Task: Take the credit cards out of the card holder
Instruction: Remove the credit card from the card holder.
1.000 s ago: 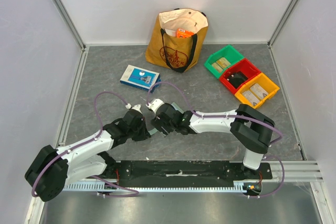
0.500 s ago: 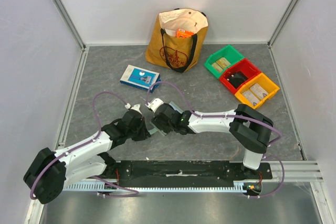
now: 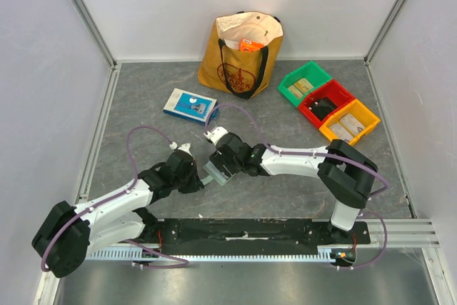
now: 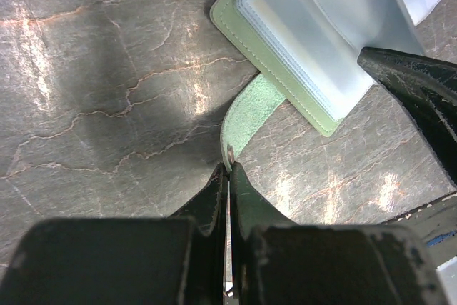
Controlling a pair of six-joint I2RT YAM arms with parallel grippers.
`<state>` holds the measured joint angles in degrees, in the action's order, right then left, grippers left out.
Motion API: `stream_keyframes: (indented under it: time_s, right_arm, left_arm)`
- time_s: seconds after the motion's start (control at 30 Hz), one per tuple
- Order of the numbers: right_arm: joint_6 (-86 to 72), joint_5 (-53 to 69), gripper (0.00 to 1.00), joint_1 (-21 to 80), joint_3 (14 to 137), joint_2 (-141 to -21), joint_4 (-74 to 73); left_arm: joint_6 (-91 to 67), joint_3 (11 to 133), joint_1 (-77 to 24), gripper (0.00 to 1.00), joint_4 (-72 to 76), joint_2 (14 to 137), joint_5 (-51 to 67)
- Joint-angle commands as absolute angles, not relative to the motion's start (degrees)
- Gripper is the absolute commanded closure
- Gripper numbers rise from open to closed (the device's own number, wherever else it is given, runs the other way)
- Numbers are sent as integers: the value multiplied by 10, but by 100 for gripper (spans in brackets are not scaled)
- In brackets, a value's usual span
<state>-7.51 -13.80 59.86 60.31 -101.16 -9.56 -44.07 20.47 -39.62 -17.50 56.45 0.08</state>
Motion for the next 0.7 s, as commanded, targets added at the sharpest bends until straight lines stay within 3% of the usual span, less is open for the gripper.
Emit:
stream_keyframes:
  time_s: [0.0, 0.3, 0.67]
  right_arm:
    - [-79, -105, 22, 592, 626, -989, -95]
    - [-99, -50, 20, 558, 608, -964, -82]
    - [-103, -68, 20, 512, 588, -955, -83]
  left_arm:
    - [-446, 200, -396, 98, -176, 560, -3]
    - [-446, 199, -396, 98, -175, 556, -3]
    - [-446, 199, -396, 98, -176, 556, -3]
